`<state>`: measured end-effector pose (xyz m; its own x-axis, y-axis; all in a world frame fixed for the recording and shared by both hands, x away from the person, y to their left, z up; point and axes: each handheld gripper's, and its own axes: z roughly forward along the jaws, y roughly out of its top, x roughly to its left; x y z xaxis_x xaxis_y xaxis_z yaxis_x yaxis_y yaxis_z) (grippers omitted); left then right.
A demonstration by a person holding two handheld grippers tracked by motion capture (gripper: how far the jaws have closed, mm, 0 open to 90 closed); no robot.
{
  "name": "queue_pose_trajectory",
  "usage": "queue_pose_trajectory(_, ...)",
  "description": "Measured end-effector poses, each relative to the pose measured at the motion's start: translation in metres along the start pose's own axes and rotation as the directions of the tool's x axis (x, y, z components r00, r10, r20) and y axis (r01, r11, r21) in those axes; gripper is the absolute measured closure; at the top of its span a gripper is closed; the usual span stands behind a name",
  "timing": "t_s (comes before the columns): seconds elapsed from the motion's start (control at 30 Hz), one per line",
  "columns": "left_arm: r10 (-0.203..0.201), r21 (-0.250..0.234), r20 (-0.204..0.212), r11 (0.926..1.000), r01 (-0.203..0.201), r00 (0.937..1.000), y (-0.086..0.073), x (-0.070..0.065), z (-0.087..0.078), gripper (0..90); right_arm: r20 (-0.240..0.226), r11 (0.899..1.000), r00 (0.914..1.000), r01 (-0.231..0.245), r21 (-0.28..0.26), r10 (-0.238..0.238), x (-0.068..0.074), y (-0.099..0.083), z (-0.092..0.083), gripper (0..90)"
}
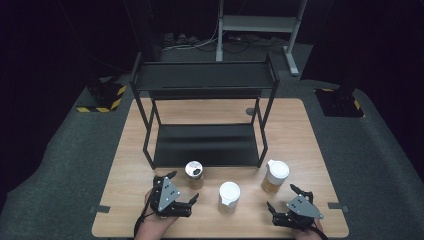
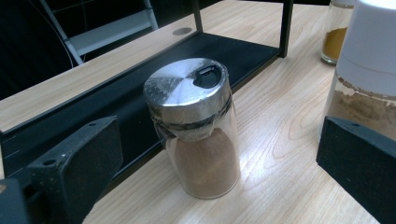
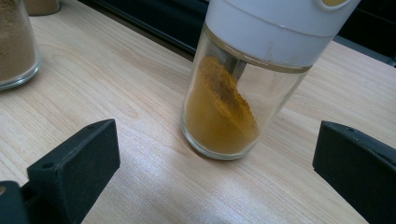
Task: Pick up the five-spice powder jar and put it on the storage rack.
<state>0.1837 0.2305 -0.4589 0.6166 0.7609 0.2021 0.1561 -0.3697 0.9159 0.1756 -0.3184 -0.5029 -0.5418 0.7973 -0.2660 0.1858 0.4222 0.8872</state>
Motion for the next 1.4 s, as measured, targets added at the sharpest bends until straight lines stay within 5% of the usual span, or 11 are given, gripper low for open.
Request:
queue_pose_trajectory(1.0,-0.082,-0.031,0.019,0.9961,0.082,0.9965,0.000,0.013,0.029,0.7,-0.004,1.000,1.0000,-0.008,-0.004,0.008,-0.002,-0.001,0.000,0.1)
queue_pose_trajectory(1.4,-0.143,-0.044,0.028,0.9886,0.144,0.9893,-0.004,0.020,0.040,6.1,-0.006,1.000,1.0000,-0.008,-0.006,0.008,-0.002,-0.001,-0.001,0.1)
